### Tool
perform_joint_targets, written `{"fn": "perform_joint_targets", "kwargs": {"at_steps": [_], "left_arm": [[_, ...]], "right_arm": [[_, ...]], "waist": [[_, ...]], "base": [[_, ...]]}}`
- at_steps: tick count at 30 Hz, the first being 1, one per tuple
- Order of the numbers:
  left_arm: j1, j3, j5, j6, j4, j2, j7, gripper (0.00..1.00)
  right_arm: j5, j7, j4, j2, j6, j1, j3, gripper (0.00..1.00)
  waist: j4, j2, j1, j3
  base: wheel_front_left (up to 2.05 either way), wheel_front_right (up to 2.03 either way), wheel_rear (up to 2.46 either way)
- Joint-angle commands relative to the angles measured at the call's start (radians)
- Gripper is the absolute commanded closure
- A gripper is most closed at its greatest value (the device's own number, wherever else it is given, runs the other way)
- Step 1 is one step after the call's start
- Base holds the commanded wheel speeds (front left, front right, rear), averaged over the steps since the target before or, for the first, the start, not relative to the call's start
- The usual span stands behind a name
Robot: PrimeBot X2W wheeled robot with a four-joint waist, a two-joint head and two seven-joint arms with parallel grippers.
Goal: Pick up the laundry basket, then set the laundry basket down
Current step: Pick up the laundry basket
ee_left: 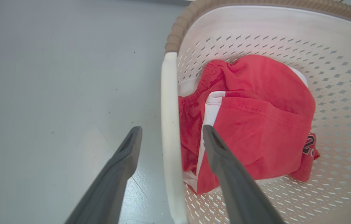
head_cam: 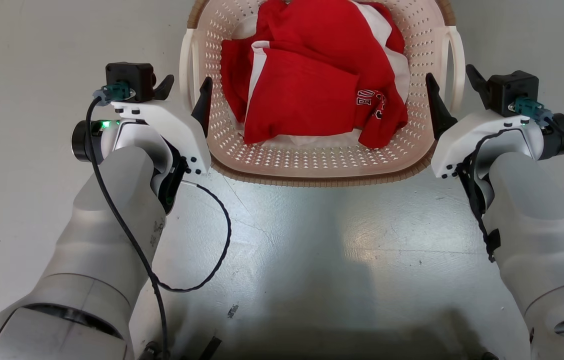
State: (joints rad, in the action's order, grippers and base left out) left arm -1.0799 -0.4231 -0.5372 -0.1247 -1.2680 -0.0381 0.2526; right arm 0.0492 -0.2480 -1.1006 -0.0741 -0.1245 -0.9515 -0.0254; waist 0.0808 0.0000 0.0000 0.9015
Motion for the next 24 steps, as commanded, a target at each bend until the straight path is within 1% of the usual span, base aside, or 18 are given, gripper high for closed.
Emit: {"fn": "perform_joint_targets", "kwargs": {"at_steps": [1, 13, 22, 23, 24], "left_arm": [[-0.001, 0.009, 0.009, -0.006, -0.002, -0.033, 0.002, 0.0], [-0.034, -0.03, 0.027, 0.0, -0.016, -0.035, -0.032, 0.0], [-0.053, -0.048, 0.03, 0.007, -0.02, -0.04, -0.052, 0.0], [-0.054, -0.05, 0.03, 0.007, -0.02, -0.04, -0.055, 0.0], [-0.053, -0.051, 0.029, 0.007, -0.02, -0.04, -0.059, 0.07]], "right_arm": [[-0.005, -0.014, -0.005, 0.024, -0.006, 0.01, 0.018, 0.0], [-0.029, -0.014, -0.091, 0.024, -0.006, -0.039, 0.034, 0.0], [-0.048, -0.014, -0.124, 0.024, -0.006, -0.068, 0.054, 0.0], [-0.049, -0.014, -0.127, 0.024, -0.006, -0.071, 0.056, 0.18], [-0.051, -0.014, -0.132, 0.024, -0.006, -0.073, 0.061, 0.87]], "waist": [[0.0, 0.0, 0.0, 0.003], [-0.005, 0.0, 0.0, 0.015], [-0.012, 0.0, 0.0, 0.026], [-0.012, 0.0, 0.0, 0.026], [-0.012, 0.0, 0.0, 0.026]], "base": [[0.0, 0.0, 0.0], [0.0, 0.0, 0.0], [0.0, 0.0, 0.0], [0.0, 0.0, 0.0], [0.0, 0.0, 0.0]]}}
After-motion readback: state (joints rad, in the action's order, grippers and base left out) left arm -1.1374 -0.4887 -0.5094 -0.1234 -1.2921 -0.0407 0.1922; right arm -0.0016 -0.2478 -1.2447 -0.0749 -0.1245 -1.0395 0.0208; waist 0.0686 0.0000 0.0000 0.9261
